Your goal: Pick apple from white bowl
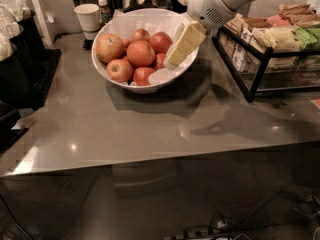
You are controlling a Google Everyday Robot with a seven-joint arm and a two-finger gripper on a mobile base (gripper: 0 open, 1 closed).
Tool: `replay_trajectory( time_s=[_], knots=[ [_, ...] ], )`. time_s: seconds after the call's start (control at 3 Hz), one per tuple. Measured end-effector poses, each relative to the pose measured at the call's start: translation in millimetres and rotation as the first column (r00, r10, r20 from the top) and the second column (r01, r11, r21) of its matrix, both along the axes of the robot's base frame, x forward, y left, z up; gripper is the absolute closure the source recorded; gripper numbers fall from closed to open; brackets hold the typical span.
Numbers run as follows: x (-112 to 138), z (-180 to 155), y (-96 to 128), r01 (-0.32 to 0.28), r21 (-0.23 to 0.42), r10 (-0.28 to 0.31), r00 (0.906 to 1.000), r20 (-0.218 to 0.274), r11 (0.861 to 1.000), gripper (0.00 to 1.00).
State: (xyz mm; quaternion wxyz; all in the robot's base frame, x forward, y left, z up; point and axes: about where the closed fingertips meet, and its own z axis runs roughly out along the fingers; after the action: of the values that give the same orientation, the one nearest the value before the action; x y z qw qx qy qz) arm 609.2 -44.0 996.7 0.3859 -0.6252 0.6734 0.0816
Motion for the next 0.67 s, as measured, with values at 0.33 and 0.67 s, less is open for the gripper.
replay_trajectory(
  time_s=[0.33,0.67],
  knots=[
    [27.5,-4.7,43.0,-0.065,0.029,0.065,0.9978,0.009,0.997,0.0],
    [29.0,-4.2,47.6,-0.071,0.032,0.071,0.9974,0.01,0.997,0.0]
  ],
)
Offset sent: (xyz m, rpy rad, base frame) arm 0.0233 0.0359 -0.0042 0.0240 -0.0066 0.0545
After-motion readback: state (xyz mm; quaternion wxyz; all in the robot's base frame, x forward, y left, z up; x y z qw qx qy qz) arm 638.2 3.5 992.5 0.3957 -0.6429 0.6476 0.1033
